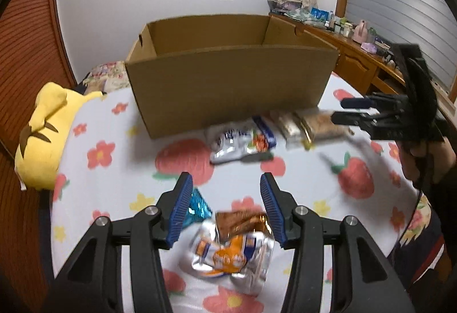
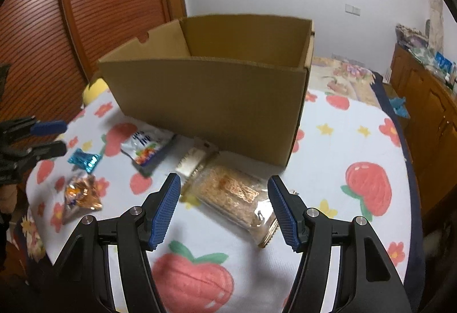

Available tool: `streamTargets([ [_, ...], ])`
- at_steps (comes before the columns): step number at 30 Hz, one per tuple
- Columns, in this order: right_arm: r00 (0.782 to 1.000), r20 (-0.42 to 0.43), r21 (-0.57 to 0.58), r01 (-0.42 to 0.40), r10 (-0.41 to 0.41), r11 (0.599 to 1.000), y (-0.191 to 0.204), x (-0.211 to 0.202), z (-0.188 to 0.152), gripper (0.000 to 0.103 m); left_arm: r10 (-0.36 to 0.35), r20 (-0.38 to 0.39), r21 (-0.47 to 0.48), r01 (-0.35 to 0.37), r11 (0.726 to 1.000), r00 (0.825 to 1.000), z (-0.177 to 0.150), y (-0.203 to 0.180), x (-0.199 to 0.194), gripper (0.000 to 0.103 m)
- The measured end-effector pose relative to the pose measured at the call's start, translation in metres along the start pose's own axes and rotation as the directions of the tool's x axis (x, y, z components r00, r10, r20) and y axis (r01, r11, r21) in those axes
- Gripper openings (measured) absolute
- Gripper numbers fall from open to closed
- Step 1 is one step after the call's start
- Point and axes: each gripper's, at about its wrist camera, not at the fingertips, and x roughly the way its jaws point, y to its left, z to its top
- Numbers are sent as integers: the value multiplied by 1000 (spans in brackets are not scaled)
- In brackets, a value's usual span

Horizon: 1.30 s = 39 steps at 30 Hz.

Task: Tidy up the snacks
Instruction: 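Move the right tool to the sesame bar while the left tool moves to the silver-orange pouch, then close the right tool on the sesame bar and lift it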

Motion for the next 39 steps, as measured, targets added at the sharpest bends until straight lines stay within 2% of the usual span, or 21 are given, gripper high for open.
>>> streamTargets([
  [9,999,-51,-40,-13,11,999,-9,32,2,66,14,-31,3,-14,1000,999,-26,2,4,49],
  [17,992,-120,-65,-51,43,997,-5,35,-5,73,-1,-50,-8,0,1000,999,-45,2,7,57],
  [22,991,-134,-97,-36,23,995,6,32,-20,73,-6,-61,9,6,1000,998,-52,-2,8,59],
  [24,991,-133,-100,-8,-5,995,10,31,-24,70,-5,-65,12,6,1000,998,-54,-2,9,60],
  [25,991,-132,-99,14,-27,995,11,31,-26,62,-8,-66,12,9,1000,998,-54,-2,10,61],
  [26,993,-111,-104,37,-48,994,14,29,-27,49,-12,-65,12,13,1000,998,-54,-2,9,63],
  [33,996,-75,-114,47,-56,992,32,13,-42,48,-14,-64,22,16,1000,998,-56,0,7,67],
  [39,997,-54,-86,44,-49,995,43,0,-59,48,-13,-99,50,18,999,995,-59,-6,12,68],
])
